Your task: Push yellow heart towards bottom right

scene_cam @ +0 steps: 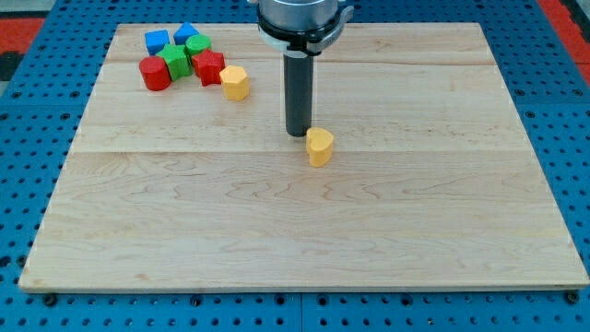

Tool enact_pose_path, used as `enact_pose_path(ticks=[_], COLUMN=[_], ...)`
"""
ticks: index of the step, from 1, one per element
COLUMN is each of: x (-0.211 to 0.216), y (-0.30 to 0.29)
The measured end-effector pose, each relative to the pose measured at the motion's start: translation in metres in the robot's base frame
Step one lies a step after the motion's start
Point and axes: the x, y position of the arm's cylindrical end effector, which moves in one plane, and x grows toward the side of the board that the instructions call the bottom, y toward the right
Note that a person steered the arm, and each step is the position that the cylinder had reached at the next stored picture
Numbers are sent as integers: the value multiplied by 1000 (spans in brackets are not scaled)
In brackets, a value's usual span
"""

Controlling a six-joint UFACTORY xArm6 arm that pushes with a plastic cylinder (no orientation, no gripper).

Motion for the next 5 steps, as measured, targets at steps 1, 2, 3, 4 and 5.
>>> enact_pose_path(ticks=[1,2,3,4,5], x=[3,15,43,62,96], y=[-1,18,43,72,120])
